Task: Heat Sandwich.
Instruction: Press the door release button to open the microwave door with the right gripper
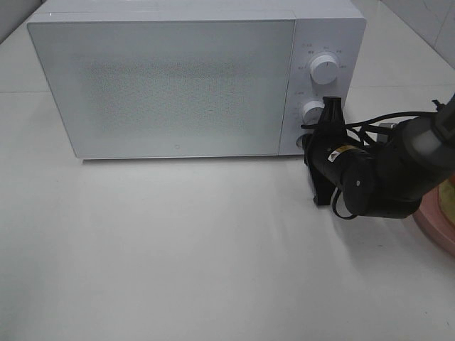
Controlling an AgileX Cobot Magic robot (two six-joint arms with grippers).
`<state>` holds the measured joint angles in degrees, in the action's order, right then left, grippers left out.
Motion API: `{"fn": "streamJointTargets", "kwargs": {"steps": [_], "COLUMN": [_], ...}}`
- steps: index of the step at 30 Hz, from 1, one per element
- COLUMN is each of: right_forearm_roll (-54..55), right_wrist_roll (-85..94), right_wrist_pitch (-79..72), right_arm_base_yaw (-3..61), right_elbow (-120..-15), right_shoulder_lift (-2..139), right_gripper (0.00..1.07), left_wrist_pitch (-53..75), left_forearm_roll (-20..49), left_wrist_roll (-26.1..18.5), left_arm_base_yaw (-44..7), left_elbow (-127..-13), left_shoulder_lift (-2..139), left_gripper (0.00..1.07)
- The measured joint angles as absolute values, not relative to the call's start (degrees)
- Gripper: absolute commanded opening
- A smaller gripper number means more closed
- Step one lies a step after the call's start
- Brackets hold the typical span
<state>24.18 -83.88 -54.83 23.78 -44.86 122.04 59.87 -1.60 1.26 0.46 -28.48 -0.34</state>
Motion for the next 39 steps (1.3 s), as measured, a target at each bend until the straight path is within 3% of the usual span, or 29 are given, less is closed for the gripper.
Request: {"fn": "streamJointTargets", "kwargs": {"steps": [39], "right_forearm_roll": [25.9], "right_wrist_roll": [-83.7], "right_wrist_pitch": [-53.5], "right_arm_base_yaw": [24.5], "right_elbow": [-48.0], "right_shoulder_lift": [124.2], "right_gripper": [0.0], "left_wrist_pitch": [59.9], "left_forearm_roll": [-1.6], "left_wrist_roll": [1.3], "left_arm_base_yaw": [0.5], "left_elbow": [-28.5], "left_shoulder_lift": [-0.3], "left_gripper": [0.98]}}
